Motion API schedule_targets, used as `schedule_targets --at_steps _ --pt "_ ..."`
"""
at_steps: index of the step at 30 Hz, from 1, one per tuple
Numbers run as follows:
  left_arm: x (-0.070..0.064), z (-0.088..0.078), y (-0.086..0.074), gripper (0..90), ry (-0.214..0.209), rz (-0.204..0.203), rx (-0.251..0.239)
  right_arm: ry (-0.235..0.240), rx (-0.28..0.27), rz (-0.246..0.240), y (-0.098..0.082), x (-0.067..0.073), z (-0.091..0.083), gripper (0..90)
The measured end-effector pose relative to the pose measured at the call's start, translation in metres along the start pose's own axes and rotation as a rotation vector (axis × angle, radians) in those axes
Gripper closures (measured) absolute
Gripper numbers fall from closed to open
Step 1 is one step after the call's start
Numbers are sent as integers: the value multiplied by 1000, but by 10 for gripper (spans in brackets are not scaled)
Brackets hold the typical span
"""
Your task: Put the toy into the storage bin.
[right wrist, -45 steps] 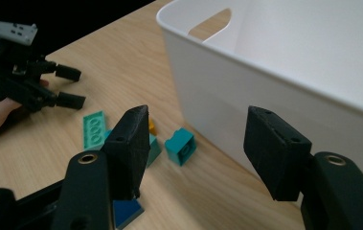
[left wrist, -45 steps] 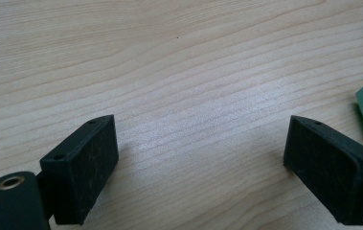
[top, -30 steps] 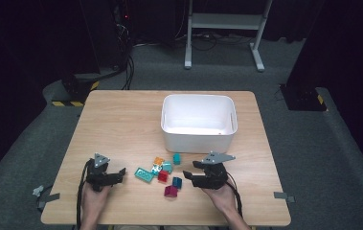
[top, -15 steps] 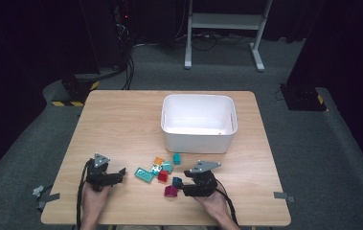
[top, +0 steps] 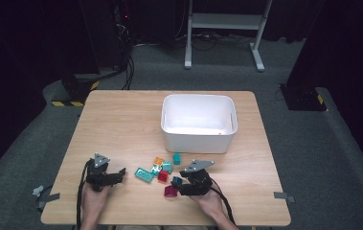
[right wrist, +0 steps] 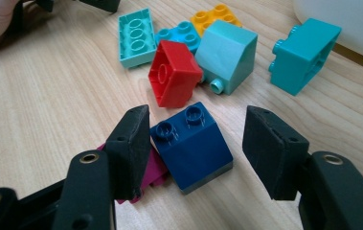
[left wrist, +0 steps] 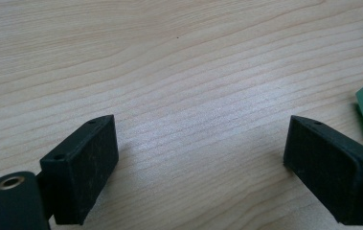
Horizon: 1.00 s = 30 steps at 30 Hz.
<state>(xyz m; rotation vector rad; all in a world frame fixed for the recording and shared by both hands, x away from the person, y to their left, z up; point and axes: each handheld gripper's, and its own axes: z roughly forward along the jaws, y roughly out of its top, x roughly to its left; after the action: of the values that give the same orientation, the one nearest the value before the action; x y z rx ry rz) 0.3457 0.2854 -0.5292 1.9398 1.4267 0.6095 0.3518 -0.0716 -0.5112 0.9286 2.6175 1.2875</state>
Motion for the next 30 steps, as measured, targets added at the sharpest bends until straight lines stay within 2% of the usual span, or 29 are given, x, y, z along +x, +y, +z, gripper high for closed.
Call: schedule_targets --at_steps 9,20,30 --pt "0 0 0 115 0 0 0 -23 13 5 -1 -3 5 462" --pt "0 0 0 115 0 0 0 -70 22 -51 -1 -1 9 576" --pt "0 0 0 115 1 1 -1 -73 20 -63 0 0 6 589"
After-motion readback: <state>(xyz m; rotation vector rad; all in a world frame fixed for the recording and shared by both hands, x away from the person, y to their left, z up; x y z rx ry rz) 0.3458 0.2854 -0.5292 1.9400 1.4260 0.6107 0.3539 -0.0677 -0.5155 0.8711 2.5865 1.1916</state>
